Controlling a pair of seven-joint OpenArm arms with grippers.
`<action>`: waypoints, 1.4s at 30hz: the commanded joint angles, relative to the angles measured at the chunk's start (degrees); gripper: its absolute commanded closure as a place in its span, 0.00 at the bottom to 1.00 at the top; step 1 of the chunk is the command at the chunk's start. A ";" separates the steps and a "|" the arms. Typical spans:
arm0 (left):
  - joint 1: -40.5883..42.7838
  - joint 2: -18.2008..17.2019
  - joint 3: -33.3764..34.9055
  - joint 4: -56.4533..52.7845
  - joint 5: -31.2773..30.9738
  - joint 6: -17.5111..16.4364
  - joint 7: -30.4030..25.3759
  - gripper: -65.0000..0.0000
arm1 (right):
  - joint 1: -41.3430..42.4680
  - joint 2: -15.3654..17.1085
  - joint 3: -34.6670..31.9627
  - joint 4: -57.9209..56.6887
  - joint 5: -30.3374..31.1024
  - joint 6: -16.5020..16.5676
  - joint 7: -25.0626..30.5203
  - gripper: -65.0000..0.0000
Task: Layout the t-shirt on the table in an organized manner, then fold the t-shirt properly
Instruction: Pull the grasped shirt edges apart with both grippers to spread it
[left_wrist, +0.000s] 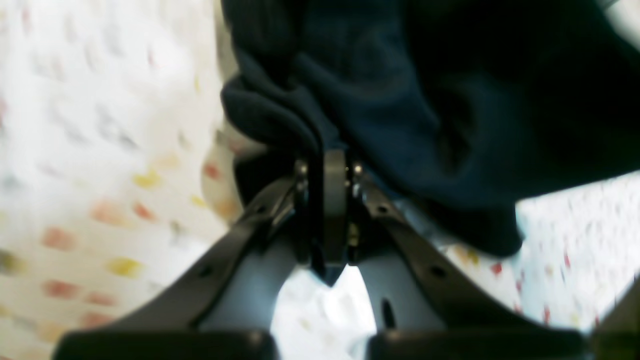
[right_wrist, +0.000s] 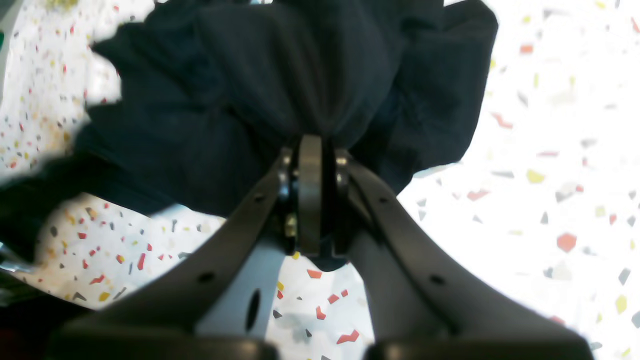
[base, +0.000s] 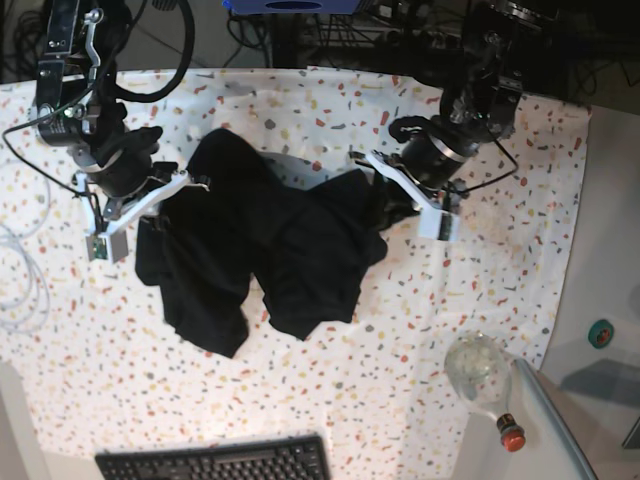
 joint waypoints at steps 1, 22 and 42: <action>-1.21 -0.58 -3.04 2.45 -0.27 0.40 -1.78 1.00 | 2.46 0.20 0.10 1.20 0.66 0.14 1.61 1.00; -52.20 17.27 -2.69 -5.37 14.94 0.40 18.61 1.00 | 56.70 22.79 6.61 -19.90 0.75 0.05 -1.47 1.00; -2.62 3.91 -12.54 -3.00 14.85 0.14 7.71 1.00 | 10.37 11.01 29.47 -30.62 6.20 0.31 12.25 1.00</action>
